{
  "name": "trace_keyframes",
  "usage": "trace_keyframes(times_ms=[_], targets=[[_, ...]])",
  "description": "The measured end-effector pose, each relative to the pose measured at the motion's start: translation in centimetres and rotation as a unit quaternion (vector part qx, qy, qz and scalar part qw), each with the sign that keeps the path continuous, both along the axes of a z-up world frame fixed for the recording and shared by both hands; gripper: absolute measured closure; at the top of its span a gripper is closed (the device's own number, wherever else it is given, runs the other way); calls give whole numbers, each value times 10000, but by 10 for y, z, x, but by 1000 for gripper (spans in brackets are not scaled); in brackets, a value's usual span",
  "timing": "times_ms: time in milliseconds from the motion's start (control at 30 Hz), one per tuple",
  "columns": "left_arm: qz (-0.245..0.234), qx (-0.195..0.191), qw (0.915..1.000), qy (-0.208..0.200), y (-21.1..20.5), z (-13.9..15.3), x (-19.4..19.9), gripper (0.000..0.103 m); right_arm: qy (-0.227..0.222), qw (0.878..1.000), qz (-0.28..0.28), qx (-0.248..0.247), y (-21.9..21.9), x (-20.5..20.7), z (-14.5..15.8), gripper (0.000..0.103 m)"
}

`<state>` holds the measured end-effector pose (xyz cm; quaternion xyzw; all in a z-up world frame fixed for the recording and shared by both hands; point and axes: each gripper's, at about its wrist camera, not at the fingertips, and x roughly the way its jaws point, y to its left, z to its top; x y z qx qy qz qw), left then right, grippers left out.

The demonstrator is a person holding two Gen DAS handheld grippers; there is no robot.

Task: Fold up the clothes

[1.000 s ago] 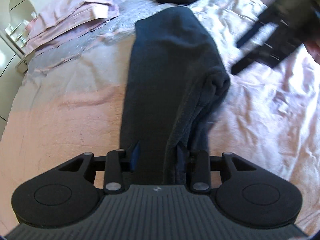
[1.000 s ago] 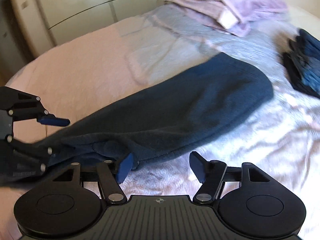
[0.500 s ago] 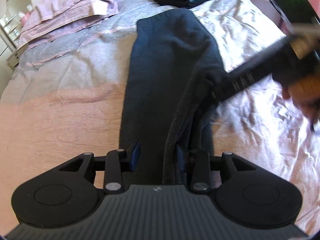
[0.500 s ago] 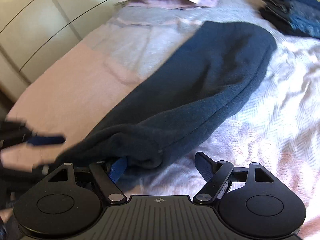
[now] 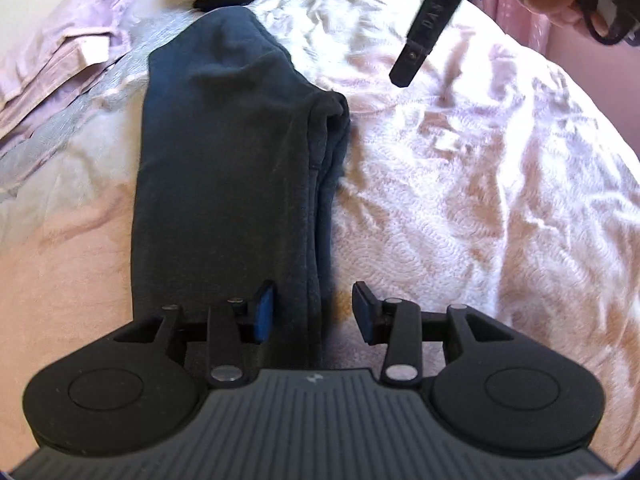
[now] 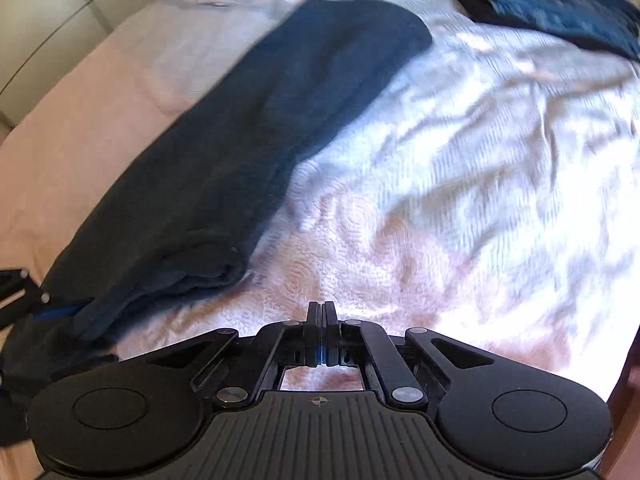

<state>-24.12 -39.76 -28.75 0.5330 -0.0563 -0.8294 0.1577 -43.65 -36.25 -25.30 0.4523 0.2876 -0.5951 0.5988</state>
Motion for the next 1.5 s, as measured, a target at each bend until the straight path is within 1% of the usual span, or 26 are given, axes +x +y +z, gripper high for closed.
trace_keyframes(times_ms=[67,167,200,267,300,333,367,433,500,567,667,733,833,900,1000,1100,1133,1200,1267,1300,1367,1400,1433,1500], targets=[[138,23,9999,66,0,5,4,66,30,9997,219,-134,2,4,9,103],[371,44,9993,67,0,11,7,66,-46,9976,529,-443,-3,18,22,103],[465,62,9989,46,0,12,9,66,-38,9960,686,-567,-6,25,25,100],[717,108,9974,18,0,10,15,66,-101,9931,936,-701,-15,39,25,84],[872,154,9961,-16,-1,9,19,66,-141,9919,1017,-741,-19,45,23,60],[995,186,9948,-67,-1,7,24,66,-182,9907,1099,-782,-23,50,21,44],[1118,218,9934,-118,-1,5,29,66,-222,9894,1180,-822,-27,55,18,42],[1415,355,9889,-265,-1,1,38,66,-90,9889,1389,-515,-36,60,3,42],[1661,369,9849,-325,3,4,47,66,11,9890,1470,-166,-42,59,-6,42],[1942,320,9802,-218,8,17,56,66,33,9890,1480,-44,-42,54,-2,42],[2419,269,9699,-60,14,39,68,64,24,9872,1594,-107,-32,50,17,42],[2763,184,9609,-8,22,53,80,62,77,9840,1775,-138,-27,54,27,42],[3367,142,9415,-63,36,68,107,59,81,9754,2190,-239,-20,70,40,42],[3763,98,9263,-161,48,74,128,58,48,9668,2532,-333,-16,87,46,42],[4389,75,8979,-337,65,80,162,57,-2,9516,3038,-473,-9,112,57,42],[4833,16,8742,-463,83,84,197,53,-113,9382,3428,-462,-4,145,59,42],[4912,-22,8695,-520,88,83,208,51,-134,9342,3537,-451,-3,158,59,42],[5006,-63,8634,-620,97,80,229,51,-171,9264,3738,-433,1,184,58,42],[4986,-74,8647,-605,102,75,246,51,-200,9191,3912,-417,5,214,54,42],[4882,-115,8703,-647,101,70,251,51,-214,9154,3998,-410,7,228,51,42],[4488,-301,8893,-821,102,55,262,51,-91,9087,4153,-422,14,255,43,42],[4237,-384,8995,-993,102,44,268,53,18,9055,4222,-427,19,269,38,42],[3981,-466,9087,-1166,103,33,273,58,123,9037,4257,-442,25,283,35,42],[3437,-678,9238,-1544,104,8,284,62,231,9069,4185,-441,34,301,27,42]])
